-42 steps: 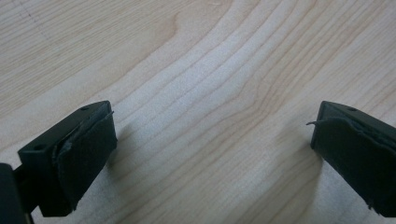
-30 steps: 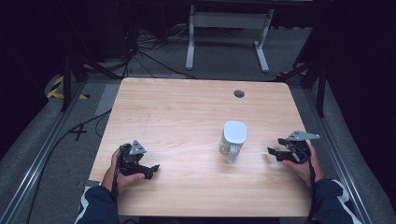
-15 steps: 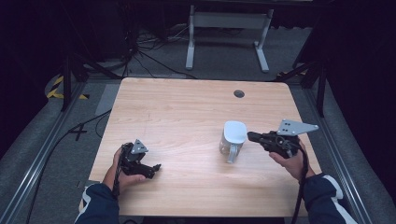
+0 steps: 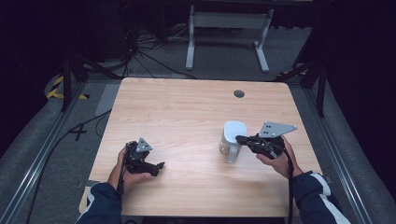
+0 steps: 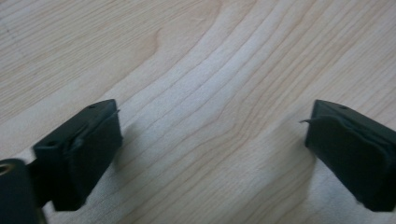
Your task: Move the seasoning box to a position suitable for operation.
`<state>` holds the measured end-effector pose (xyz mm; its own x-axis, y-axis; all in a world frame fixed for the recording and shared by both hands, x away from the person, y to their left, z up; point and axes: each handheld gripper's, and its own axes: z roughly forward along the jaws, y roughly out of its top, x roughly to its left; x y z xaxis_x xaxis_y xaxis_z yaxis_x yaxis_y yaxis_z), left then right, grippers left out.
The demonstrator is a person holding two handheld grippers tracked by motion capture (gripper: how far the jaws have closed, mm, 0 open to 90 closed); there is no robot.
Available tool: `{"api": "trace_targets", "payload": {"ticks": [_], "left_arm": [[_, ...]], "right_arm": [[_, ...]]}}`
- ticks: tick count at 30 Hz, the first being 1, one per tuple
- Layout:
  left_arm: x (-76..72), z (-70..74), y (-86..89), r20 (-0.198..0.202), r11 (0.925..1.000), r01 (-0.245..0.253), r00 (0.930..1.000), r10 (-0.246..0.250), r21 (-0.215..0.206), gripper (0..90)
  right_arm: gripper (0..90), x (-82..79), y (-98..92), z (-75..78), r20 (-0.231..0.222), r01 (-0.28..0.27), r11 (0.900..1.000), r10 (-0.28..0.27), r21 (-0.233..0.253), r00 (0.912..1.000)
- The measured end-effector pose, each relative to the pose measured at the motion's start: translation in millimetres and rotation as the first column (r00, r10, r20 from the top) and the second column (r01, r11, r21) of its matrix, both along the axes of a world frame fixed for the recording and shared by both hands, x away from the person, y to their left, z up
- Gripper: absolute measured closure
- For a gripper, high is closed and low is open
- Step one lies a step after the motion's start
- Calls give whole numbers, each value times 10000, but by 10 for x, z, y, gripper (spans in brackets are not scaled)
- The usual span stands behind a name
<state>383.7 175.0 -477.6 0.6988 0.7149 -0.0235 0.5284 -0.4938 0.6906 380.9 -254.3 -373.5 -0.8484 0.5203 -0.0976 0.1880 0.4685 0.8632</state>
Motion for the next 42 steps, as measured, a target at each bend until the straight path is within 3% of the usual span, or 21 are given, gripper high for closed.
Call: {"api": "trace_targets", "payload": {"ticks": [2,3,4,6,8,11,12,15,17,18,21,22,23,26,29,39,42], "left_arm": [[13,-1,-19,211,10000,-7,9998,9,-98,153],[16,7,-27,75,9999,47,10000,-46,-91,154],[32,8,-36,232,9998,155,9996,-152,-95,174],[54,23,-60,245,9993,333,9992,-328,-193,288],[93,70,-103,162,9985,498,9986,-494,-244,335],[133,161,-200,632,9958,754,9954,-720,-524,398],[189,271,-308,995,9917,1058,9902,-984,-724,449],[270,427,-521,1394,9827,1511,9809,-1356,-1075,521],[342,540,-710,1696,9785,1711,9740,-1504,-1150,555],[342,540,-710,1696,9785,1711,9740,-1504,-1150,577],[466,705,-1028,2040,9681,2241,9587,-1983,-1123,609],[495,743,-1130,1937,9643,2398,9571,-2155,-1121,625],[528,770,-1218,2110,9602,2557,9504,-2283,-1128,627],[648,803,-1451,2088,9543,2746,9464,-2466,-1176,632],[739,785,-1601,2012,9538,2718,9488,-2434,-1280,667],[808,803,-1778,2109,9444,2938,9423,-2601,-1478,723],[806,816,-1832,2201,9375,3159,9343,-2805,-1459,777]], "right_arm": [[900,20,-19,-4,-59,-7,9999,8,111,10000],[900,27,-28,-8,-116,-33,9998,35,174,9999],[900,30,-33,-12,-122,-71,9998,73,201,9999],[900,20,-34,-8,-132,-74,9998,76,166,9999],[900,12,-29,-7,-68,-71,9999,71,108,10000],[900,10,-28,-8,-61,-66,9999,67,115,10000],[900,9,-28,-10,-20,-59,9999,59,104,10000],[900,5,-28,-11,-14,-51,9999,51,94,10000],[900,6,-27,-12,2,-50,9999,50,108,10000],[900,6,-27,-12,2,-50,9999,50,108,10000],[900,-1,-26,-14,-8,-26,9999,26,125,10000],[900,-4,-25,-14,1,3,9999,-3,130,10000],[900,-5,-26,-15,14,14,9999,-14,123,10000],[900,-4,-28,-19,13,10,9999,-10,165,10000],[900,-20,-17,-21,57,-118,9999,117,120,9999],[900,-44,-18,-22,94,-279,9996,278,31,9996],[900,-52,-17,-25,151,-265,9996,265,6,9995]]}}
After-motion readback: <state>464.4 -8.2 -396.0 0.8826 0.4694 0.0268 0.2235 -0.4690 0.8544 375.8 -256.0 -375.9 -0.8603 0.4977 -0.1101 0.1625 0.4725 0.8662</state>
